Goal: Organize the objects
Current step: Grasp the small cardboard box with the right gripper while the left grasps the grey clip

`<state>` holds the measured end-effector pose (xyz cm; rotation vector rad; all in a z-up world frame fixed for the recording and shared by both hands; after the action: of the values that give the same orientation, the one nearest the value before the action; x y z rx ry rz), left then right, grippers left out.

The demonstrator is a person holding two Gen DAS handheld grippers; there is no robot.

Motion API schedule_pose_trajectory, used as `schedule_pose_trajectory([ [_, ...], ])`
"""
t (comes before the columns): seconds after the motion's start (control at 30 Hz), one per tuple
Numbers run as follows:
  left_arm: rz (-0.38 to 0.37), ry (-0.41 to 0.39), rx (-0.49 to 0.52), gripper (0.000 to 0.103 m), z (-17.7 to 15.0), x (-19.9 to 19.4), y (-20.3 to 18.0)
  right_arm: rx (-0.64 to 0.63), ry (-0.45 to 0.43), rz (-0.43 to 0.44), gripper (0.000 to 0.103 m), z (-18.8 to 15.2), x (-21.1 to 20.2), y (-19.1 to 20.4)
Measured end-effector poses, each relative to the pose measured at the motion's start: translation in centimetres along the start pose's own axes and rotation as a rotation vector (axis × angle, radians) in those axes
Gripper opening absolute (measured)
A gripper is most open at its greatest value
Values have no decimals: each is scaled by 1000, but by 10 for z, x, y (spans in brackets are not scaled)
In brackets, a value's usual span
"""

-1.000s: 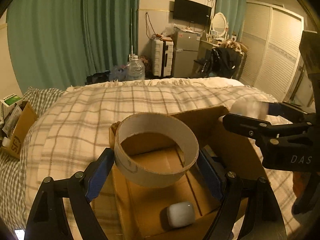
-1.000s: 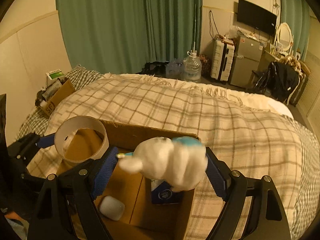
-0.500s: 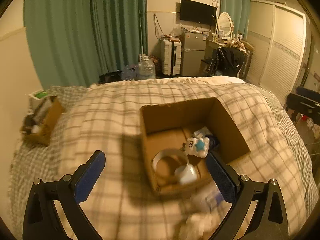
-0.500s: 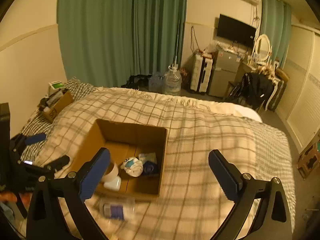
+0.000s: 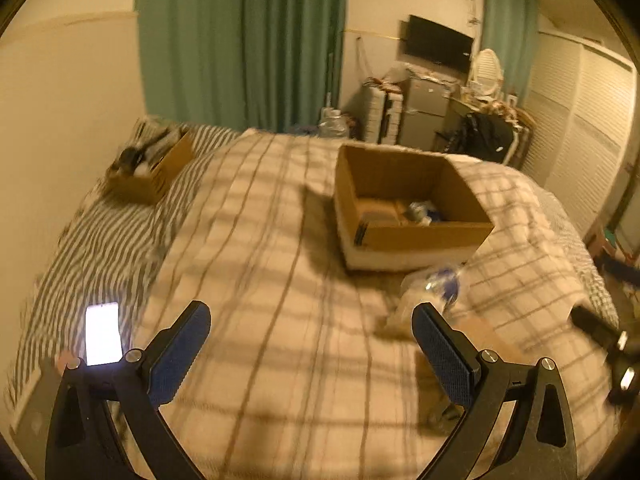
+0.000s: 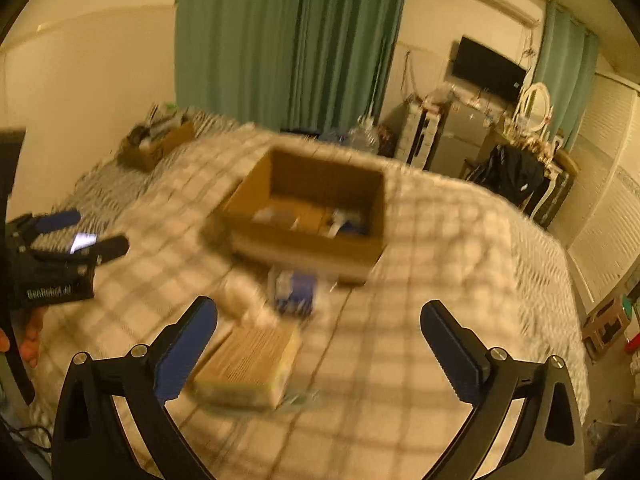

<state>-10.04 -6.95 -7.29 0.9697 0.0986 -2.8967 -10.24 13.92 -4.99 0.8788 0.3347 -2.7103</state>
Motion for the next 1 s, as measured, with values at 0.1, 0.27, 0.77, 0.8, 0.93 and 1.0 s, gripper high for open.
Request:
schedule_pose_trajectory([
  [0.1, 21, 41, -12, 103, -27, 5, 3, -27, 49, -13, 102, -31, 14, 22],
  [0.27, 9, 106, 21, 103, -47, 22, -2, -87, 175, -17, 102, -68, 47, 46],
  [0.77, -12, 162, 24, 103, -60, 39, -2, -154, 256, 58, 101, -74, 80, 77],
  [0.8, -10, 162, 21, 103, -60, 39, -1, -150, 250, 61, 101, -73, 77, 77],
  [0.93, -2, 154, 10, 103, -57, 38, 2, -139, 251, 67, 102, -72, 76, 80],
  [1.0, 2, 148, 4, 103, -55, 37, 4, -148, 263, 56, 102, -72, 81, 85],
])
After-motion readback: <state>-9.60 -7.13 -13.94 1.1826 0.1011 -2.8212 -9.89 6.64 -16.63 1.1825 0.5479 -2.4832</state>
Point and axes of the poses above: each gripper's, at about its wrist camera, not at the fingertips, and x roughly the way its jaws point, y to its left, z to its top, the point moved 4 cm from there along x, roughly the way its jaws point, and after that the axes turned 6 degrees about -y, right-handed, at the moved point
